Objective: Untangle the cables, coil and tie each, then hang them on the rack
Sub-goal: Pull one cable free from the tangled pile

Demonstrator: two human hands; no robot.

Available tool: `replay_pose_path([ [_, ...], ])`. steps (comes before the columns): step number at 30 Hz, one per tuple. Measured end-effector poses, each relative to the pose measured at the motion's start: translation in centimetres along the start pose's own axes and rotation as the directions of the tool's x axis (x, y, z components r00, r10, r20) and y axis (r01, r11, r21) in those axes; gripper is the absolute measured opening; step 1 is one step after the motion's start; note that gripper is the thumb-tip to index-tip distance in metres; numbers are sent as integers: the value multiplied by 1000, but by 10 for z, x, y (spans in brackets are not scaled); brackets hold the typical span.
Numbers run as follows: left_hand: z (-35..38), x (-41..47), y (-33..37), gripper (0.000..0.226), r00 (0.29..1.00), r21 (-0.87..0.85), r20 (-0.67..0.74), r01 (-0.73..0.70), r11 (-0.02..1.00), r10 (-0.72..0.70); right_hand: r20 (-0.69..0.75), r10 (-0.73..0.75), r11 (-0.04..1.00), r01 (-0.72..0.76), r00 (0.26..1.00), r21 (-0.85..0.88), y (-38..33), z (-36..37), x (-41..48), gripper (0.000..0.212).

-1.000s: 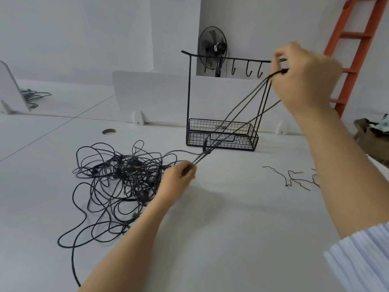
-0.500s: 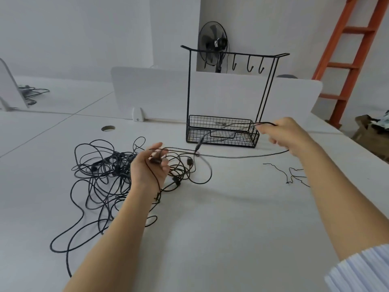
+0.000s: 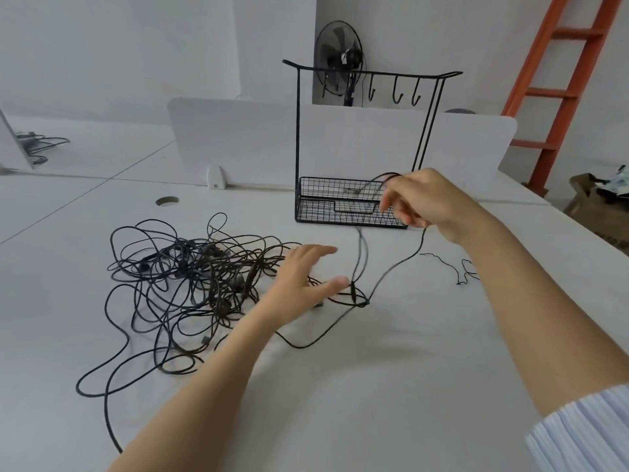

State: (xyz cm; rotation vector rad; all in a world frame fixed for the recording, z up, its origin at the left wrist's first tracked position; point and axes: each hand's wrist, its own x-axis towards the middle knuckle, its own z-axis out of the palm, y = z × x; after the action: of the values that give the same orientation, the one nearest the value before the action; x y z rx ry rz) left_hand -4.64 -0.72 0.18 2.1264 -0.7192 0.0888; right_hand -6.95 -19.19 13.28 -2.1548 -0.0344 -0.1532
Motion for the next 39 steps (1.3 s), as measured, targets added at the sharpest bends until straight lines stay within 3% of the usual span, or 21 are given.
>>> replay_pose_path([
  [2, 6, -1, 8, 78, 998, 31, 47, -48, 998, 46, 27, -57, 995, 59, 998, -78, -12, 9, -7, 43],
  [6, 9, -2, 19, 6, 996, -110, 84, -17, 994, 26, -73, -161, 966, 143, 984, -213, -21, 17, -10, 44],
  [8, 6, 0, 18, 20, 998, -196, 29, 53, 979, -48, -257, -190, 975, 151, 947, -164, -18, 11, -5, 45],
  [12, -10, 6, 21, 22, 951, -393, -187, 157, 906, -246, -599, -147, 968, 238, 787, 74, -1, -7, 5, 46],
  [14, -15, 5, 20, 20, 940, -386, -234, 146, 911, -249, -663, -106, 962, 245, 741, 119, 10, -9, 6, 46],
  [15, -16, 5, 16, 17, 933, -284, -295, 119, 952, -205, -681, -81, 961, 238, 727, 140, 15, -8, 7, 45],
  [17, -17, 4, 12, 13, 918, 26, -391, 89, 996, -72, -698, -16, 946, 237, 716, 221, 20, -6, 8, 44],
  [18, -17, 4, 10, 12, 915, 68, -402, 71, 995, -38, -697, 17, 929, 247, 716, 276, 21, -6, 8, 43],
  [20, -19, 4, 11, 23, 926, -79, -370, 52, 996, -78, -671, 85, 876, 266, 736, 403, 22, -7, 8, 39],
  [23, -25, 4, 14, 25, 944, -398, -261, 85, 913, -201, -557, 225, 760, 214, 799, 614, 23, -8, 9, 32],
  [26, -29, 5, 9, 25, 911, -458, -286, 141, 878, -296, -350, 348, 555, 109, 870, 825, 27, -10, 10, 30],
  [28, -34, 6, 5, 24, 870, -656, -300, 108, 747, -390, -239, 368, 420, 69, 899, 905, 31, -10, 9, 29],
  [30, -37, 7, 0, 23, 850, -889, -218, 29, 457, -480, -188, 355, 328, 66, 916, 942, 35, -8, 8, 28],
  [31, -38, 8, 0, 22, 846, -938, -179, 6, 345, -502, -179, 341, 304, 71, 923, 950, 37, -6, 8, 31],
  [32, -37, 8, 0, 22, 840, -955, -156, 6, 295, -520, -176, 322, 294, 78, 930, 953, 39, -4, 8, 35],
  [34, -35, 7, 1, 22, 827, -932, -191, 16, 361, -530, -178, 284, 282, 96, 942, 955, 41, -1, 9, 41],
  [36, -36, 6, 0, 25, 828, -780, -322, 43, 625, -459, -184, 259, 255, 117, 948, 960, 42, -1, 9, 42],
  [38, -37, 4, -6, 31, 884, -401, -394, 81, 912, -251, -202, 234, 256, 140, 951, 956, 43, -5, 8, 42],
  [39, -37, 4, -10, 35, 919, -191, -357, 104, 976, -168, -214, 220, 275, 150, 952, 950, 43, -8, 7, 41],
])
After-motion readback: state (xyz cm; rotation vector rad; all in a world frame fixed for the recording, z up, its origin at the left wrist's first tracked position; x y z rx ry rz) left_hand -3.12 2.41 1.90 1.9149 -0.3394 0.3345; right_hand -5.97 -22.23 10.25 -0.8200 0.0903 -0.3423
